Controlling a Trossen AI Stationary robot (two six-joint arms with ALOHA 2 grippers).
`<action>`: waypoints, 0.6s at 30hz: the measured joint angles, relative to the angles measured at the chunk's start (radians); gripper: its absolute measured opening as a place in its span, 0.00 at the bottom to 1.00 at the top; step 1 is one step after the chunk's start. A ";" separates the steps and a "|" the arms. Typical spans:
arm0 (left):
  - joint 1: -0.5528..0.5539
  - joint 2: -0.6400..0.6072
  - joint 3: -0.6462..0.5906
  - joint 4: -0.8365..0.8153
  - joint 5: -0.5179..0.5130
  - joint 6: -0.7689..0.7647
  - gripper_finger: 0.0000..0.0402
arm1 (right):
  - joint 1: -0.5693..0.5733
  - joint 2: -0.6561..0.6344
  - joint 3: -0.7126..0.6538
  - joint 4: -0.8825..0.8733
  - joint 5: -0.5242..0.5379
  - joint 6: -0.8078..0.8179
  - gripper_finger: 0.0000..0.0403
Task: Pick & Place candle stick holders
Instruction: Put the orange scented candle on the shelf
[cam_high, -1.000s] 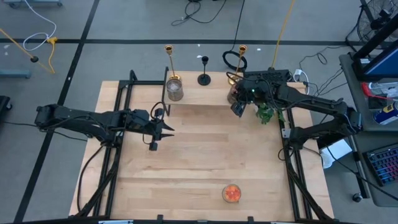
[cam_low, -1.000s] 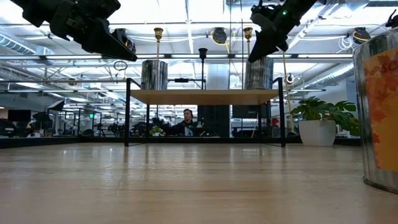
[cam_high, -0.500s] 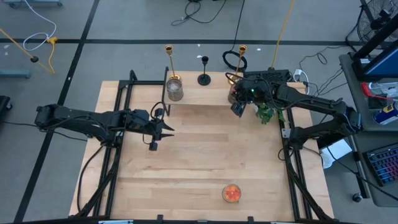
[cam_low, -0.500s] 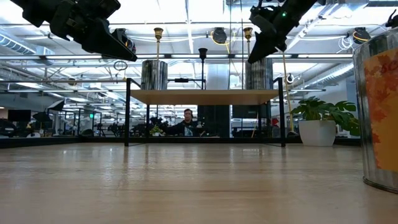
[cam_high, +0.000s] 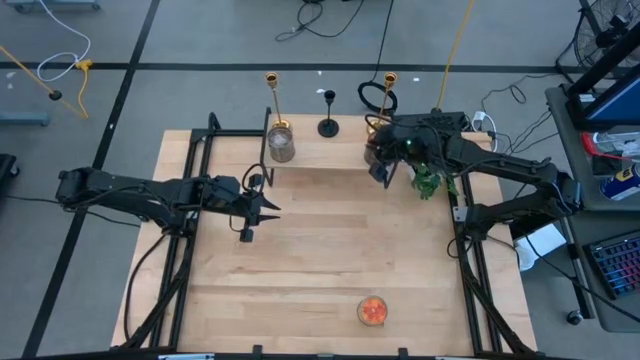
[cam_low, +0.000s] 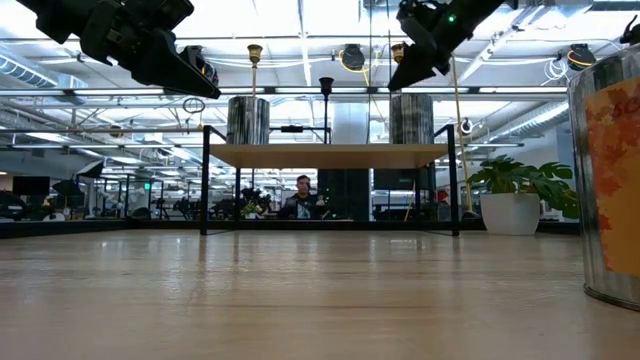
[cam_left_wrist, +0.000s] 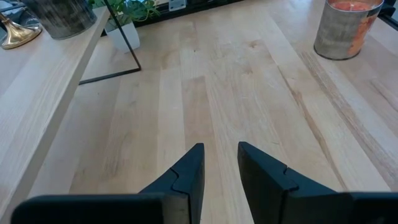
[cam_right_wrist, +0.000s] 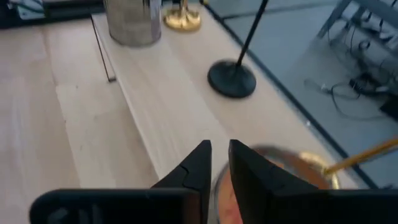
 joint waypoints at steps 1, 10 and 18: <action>0.000 0.000 0.000 0.000 0.000 0.000 0.26 | 0.000 0.000 0.000 0.021 0.000 -0.011 0.14; 0.000 0.000 0.000 -0.002 0.000 0.000 0.26 | 0.017 0.000 0.000 0.123 -0.079 -0.043 0.15; 0.000 0.000 0.000 -0.005 0.000 -0.001 0.26 | 0.129 0.000 0.000 0.120 -0.266 -0.039 0.26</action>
